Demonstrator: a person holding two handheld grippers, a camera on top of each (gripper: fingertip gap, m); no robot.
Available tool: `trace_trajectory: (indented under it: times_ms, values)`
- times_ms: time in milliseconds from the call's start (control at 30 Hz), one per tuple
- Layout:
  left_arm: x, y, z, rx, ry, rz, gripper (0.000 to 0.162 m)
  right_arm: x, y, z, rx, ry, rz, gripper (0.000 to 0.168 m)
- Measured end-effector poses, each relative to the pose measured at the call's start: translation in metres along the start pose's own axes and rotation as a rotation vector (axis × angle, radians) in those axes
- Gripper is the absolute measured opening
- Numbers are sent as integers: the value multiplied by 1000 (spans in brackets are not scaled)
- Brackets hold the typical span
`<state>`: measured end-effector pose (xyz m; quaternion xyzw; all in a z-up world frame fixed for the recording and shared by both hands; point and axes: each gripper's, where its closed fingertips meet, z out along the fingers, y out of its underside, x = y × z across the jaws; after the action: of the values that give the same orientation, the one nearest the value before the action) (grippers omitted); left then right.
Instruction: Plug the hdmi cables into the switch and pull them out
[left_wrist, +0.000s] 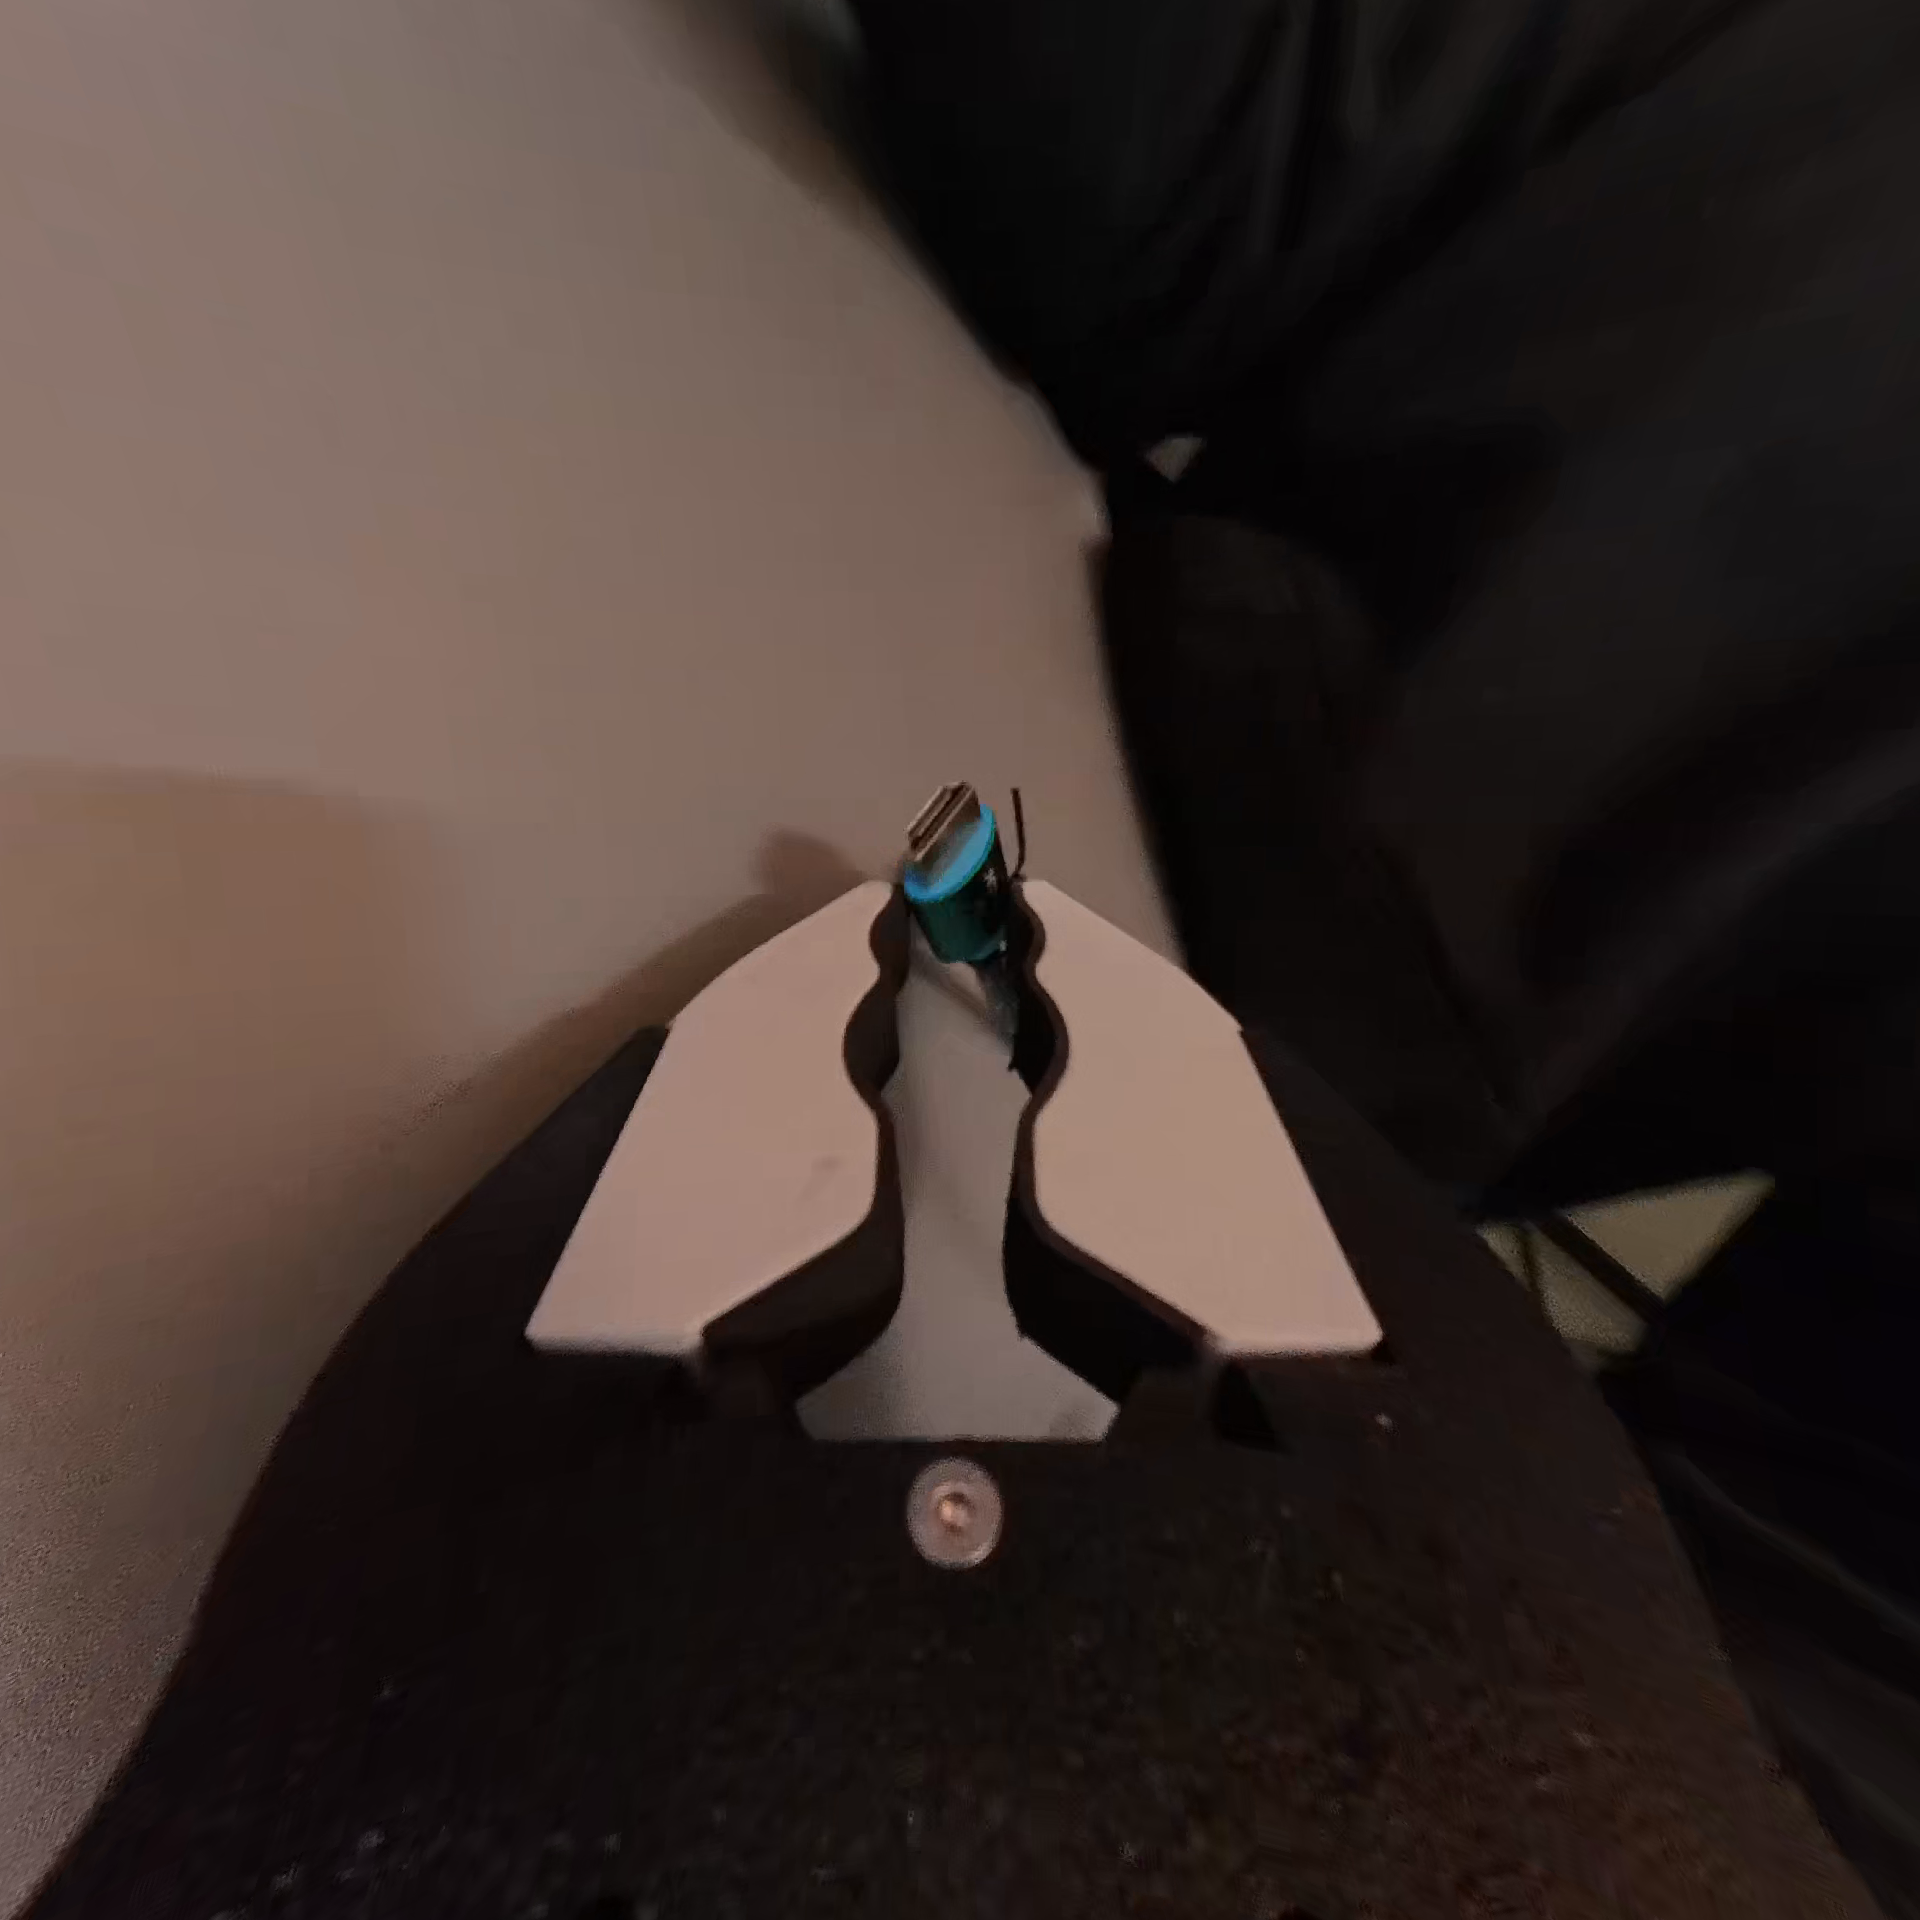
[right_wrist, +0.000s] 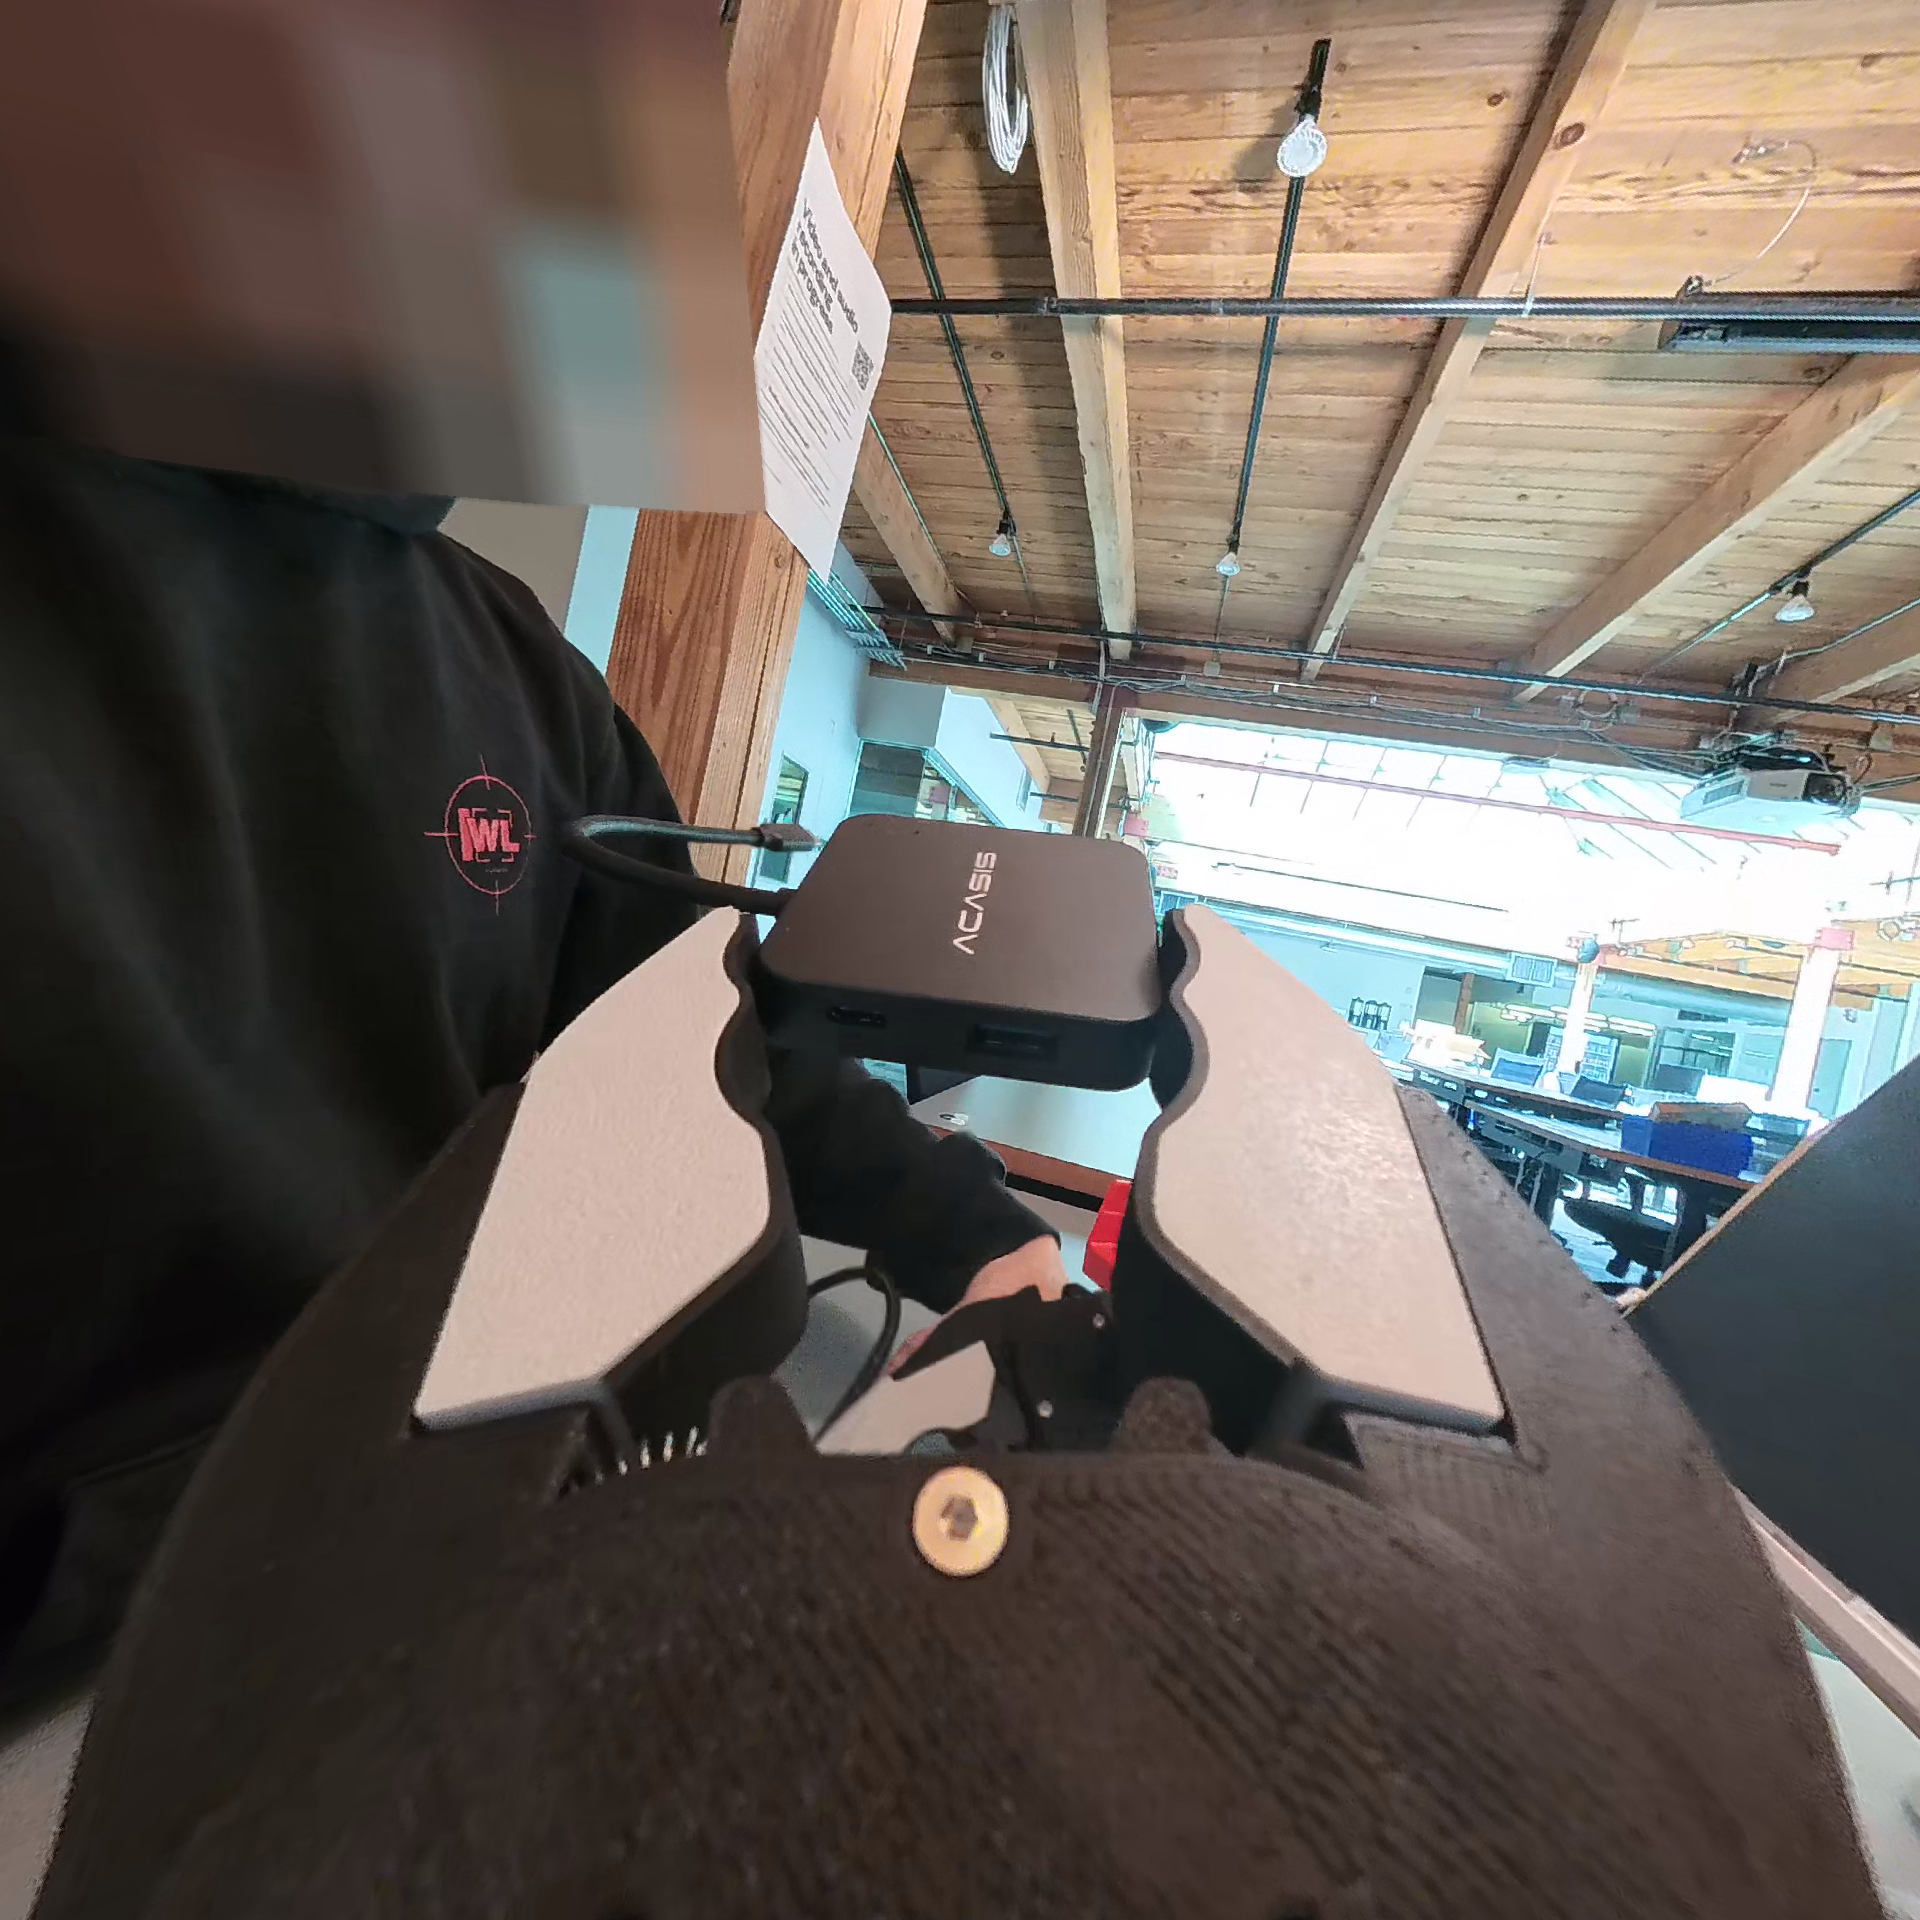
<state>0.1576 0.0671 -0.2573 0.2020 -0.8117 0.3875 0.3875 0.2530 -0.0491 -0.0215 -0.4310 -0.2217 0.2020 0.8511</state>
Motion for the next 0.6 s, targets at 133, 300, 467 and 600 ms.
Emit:
trace_trajectory:
  times_ms: [133,300,467,600]
  values:
    - [-46,-9,-40,60,-400,34,36,3,3,-2,-7,12,5,73]
    - [-64,-19,-125,134,-955,-33,48,4,3,-4,-12,23,-6,73]
    - [-4,-25,-71,330,-843,-306,44,6,3,-9,-13,44,-10,73]
    - [0,-7,-13,378,-797,-449,50,9,4,-12,-24,63,-16,73]
